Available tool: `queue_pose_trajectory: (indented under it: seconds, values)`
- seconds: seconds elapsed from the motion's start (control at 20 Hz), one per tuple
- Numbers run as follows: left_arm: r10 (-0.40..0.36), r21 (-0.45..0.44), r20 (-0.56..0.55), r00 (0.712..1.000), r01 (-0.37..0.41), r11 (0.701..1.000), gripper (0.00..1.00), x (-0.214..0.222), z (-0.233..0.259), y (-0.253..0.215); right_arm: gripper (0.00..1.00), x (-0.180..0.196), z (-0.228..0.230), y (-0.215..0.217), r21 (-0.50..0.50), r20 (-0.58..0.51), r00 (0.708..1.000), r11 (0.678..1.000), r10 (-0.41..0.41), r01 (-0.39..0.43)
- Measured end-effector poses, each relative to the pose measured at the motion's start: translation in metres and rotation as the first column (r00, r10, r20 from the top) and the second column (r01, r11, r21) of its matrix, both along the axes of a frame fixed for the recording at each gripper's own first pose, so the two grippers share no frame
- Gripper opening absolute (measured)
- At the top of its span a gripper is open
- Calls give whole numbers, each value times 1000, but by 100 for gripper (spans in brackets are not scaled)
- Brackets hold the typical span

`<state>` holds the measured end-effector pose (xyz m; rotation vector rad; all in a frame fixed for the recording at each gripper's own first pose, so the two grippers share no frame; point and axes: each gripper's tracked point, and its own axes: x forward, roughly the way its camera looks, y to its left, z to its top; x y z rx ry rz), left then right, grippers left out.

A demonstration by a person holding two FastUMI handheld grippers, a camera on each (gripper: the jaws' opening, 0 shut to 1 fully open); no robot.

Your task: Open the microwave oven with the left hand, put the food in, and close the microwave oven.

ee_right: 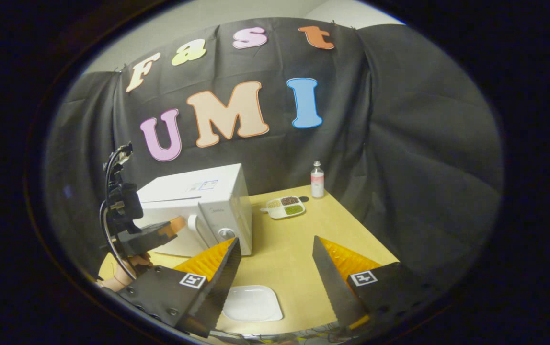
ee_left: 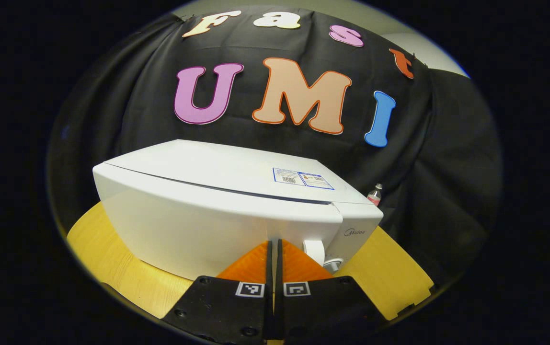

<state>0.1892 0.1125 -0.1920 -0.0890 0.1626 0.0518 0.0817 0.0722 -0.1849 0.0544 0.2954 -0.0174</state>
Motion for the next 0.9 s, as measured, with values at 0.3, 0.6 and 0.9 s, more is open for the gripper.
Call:
queue_pose_trajectory:
  seconds: [0.3,0.6,0.9]
  values:
    - [29,2,-5,1000,-29,1000,0,11,-1,2,89,-1,0,3,-8,-9,1000,1000,27,-27]
    - [27,10,17,1000,-27,1000,0,8,4,-3,93,3,11,8,-12,15,999,999,49,-49]
    - [28,32,81,996,-31,999,1,-23,46,-1,88,14,22,17,-25,41,996,996,83,-83]
